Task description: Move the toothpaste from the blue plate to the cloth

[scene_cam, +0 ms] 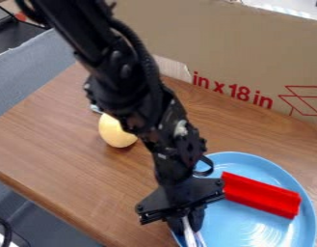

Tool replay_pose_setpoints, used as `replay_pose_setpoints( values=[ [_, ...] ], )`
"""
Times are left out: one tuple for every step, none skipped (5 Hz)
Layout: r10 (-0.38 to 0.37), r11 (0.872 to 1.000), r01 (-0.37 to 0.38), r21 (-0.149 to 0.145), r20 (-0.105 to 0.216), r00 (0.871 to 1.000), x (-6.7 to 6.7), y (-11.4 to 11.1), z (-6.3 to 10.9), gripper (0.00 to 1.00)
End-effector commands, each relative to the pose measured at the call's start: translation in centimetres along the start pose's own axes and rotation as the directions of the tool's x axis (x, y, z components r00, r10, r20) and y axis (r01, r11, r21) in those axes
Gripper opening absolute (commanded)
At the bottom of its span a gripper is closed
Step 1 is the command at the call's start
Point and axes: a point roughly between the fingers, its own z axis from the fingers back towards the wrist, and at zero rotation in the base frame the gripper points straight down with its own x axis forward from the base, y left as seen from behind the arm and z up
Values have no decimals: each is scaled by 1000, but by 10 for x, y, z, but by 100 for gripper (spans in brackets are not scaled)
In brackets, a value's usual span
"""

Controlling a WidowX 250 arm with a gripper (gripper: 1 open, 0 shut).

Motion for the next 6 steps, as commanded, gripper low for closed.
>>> replay_pose_setpoints(
  values=[
    [-21, 1000, 21, 4, -3, 1000, 0, 15, -7, 0],
    [-25, 1000, 25, 11, -12, 1000, 3, 16, 0, 0],
    [-26, 1000, 26, 7, -16, 1000, 3, 21, -3, 0],
    [-32, 999, 32, 15, -18, 999, 3, 19, -2, 0],
    [-35, 999, 36, 26, -32, 999, 3, 23, 4, 0],
    [-27, 999, 28, 31, -44, 999, 2, 25, 11, 0]
  ],
)
